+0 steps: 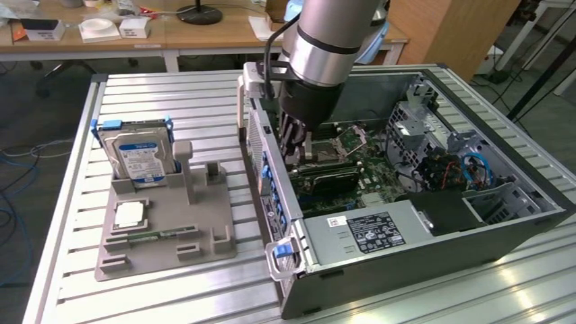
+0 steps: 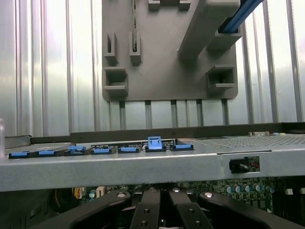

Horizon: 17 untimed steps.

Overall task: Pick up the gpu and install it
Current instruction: 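Press down on the gpu until it lock into place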

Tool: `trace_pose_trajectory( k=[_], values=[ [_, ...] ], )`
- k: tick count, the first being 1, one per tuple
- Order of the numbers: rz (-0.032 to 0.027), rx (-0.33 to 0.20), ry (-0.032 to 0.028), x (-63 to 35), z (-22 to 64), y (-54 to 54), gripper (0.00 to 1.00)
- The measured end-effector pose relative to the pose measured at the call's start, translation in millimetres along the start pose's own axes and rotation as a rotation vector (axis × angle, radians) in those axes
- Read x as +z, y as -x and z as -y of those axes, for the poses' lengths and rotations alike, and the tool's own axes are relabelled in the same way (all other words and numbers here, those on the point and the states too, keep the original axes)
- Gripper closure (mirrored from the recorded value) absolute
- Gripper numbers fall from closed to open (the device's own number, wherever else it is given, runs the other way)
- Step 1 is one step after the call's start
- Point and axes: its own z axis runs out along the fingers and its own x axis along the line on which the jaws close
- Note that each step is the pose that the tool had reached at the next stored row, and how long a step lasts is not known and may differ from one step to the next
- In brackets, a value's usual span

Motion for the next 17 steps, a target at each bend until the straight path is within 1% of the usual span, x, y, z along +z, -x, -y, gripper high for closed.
trace_pose_trajectory(
  k=[1, 3, 6, 8, 9, 11, 12, 13, 14, 15, 16, 17],
  values=[
    [0.0008, 0.0, 0.0021, -0.5, 0.0, 0.0, 0.89],
    [0.0039, 0.0, 0.0032, -2.3, -0.4, 0.1, 0.89],
    [0.0018, 0.0, 0.0042, -5.3, -0.1, -0.1, 0.89],
    [0.0021, 0.0, 0.004, -6.0, 0.9, 0.0, 0.89],
    [0.0022, 0.0, 0.0033, -6.1, 1.3, 0.0, 0.89],
    [0.0023, 0.0, -0.0004, -6.4, 2.5, 0.0, 0.89],
    [0.0033, 0.0, -0.0022, -6.7, 3.6, 0.1, 0.89],
    [0.0056, 0.0, -0.0052, -6.8, 4.8, 0.2, 0.89],
    [0.009, -0.001, -0.01, -6.8, 5.8, 0.3, 0.89],
    [0.013, -0.001, -0.0177, -6.8, 6.6, 0.3, 0.89],
    [0.0169, -0.002, -0.0288, -7.0, 7.2, 0.4, 0.89],
    [0.02, -0.002, -0.042, -7.1, 7.9, 0.5, 0.89]
  ],
)
